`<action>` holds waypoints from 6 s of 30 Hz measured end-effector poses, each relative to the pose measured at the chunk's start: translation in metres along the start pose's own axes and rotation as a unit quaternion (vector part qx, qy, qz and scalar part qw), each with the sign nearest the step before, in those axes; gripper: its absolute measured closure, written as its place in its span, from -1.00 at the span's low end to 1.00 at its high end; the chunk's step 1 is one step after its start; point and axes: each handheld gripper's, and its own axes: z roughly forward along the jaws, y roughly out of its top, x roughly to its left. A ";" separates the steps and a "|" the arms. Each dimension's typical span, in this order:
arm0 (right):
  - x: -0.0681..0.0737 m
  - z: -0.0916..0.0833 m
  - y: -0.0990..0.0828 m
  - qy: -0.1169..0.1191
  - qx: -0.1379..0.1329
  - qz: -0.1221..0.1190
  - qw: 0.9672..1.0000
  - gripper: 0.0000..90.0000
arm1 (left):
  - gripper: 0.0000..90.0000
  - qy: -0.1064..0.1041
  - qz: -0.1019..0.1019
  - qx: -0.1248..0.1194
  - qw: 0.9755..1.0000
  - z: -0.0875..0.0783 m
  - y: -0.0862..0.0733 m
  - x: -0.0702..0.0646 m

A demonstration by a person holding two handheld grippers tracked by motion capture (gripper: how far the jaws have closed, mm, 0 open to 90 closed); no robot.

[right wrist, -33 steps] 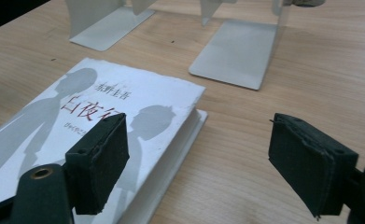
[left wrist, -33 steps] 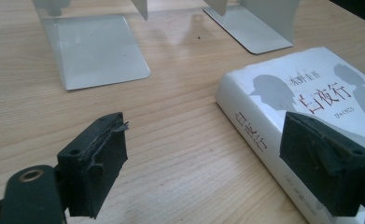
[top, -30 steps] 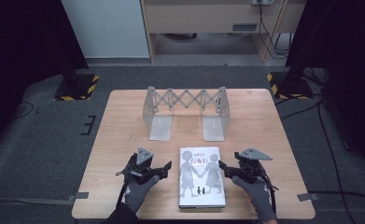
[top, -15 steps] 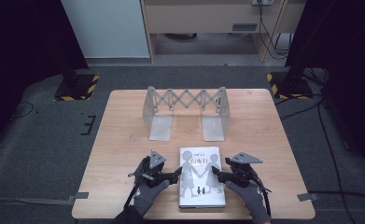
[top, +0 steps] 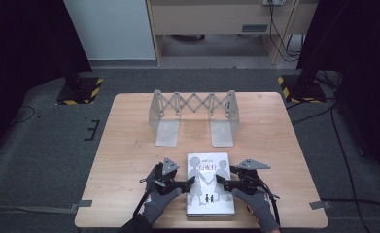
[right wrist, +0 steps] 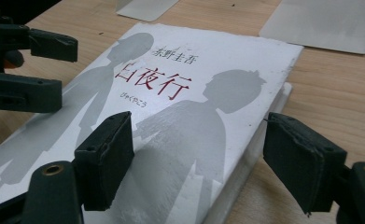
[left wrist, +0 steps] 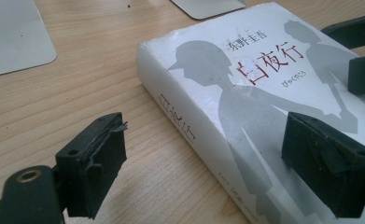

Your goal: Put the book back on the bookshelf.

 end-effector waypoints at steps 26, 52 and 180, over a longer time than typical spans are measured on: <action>0.010 0.005 0.013 0.041 -0.051 0.015 0.998 -0.43 | -0.79 -0.011 -0.008 -0.021 1.000 -0.001 -0.004 0.004; 0.010 0.018 0.015 0.062 -0.030 0.067 0.995 0.06 | -0.78 -0.022 -0.024 -0.026 0.999 -0.001 -0.006 0.009; -0.041 -0.036 0.024 -0.007 -0.116 0.070 0.991 -0.12 | 0.15 -0.220 -0.114 -0.150 0.957 -0.036 0.062 0.035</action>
